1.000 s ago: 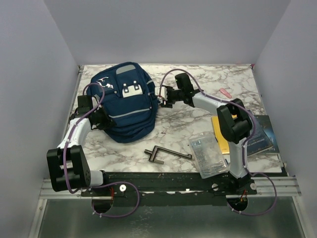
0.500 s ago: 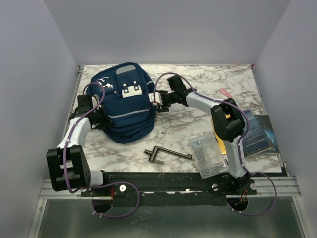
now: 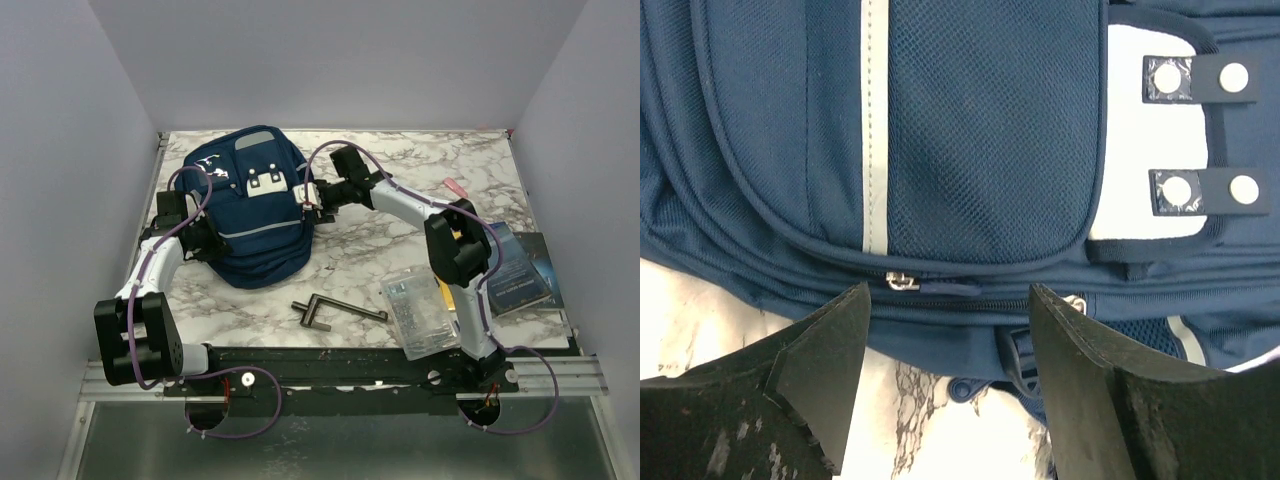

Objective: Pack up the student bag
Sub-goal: Zip the student bag at the center of the board.

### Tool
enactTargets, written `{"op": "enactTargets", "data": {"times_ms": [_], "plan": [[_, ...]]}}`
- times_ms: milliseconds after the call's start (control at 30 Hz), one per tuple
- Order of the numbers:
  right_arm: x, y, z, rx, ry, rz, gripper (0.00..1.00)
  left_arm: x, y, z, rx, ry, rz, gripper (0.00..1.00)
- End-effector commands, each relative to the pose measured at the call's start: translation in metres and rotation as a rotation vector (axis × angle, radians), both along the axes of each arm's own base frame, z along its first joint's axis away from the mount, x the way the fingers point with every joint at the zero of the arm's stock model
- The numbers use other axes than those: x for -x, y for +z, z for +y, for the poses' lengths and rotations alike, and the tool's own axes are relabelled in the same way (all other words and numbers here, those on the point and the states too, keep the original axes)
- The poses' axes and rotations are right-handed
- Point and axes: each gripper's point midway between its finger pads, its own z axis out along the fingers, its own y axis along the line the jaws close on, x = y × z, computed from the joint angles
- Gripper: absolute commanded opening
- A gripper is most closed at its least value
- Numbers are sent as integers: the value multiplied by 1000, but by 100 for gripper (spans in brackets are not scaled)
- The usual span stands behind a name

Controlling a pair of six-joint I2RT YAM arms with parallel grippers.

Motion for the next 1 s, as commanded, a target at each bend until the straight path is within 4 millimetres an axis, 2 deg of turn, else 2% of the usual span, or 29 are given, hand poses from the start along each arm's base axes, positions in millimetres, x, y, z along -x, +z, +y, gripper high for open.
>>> {"op": "enactTargets", "data": {"times_ms": [0,167,333,567,800,900,967], "plan": [[5,-18,7,29,44,20,67,-10,13,4,-47,-30,-66,0],[1,-28,11,44,56,28,68,-10,13,3,-41,-35,-68,0],[7,-41,15,59,82,56,67,-11,14,2,-39,-37,-73,0],[23,-78,0,165,101,136,64,-12,15,3,-44,-36,-74,0],[50,-82,-7,171,124,250,58,-12,15,4,-50,-32,-76,0],[54,-87,-9,162,102,278,55,-12,16,5,-53,-28,-78,0],[49,-91,-8,156,49,276,52,-12,16,4,-51,-28,-79,0]]}}
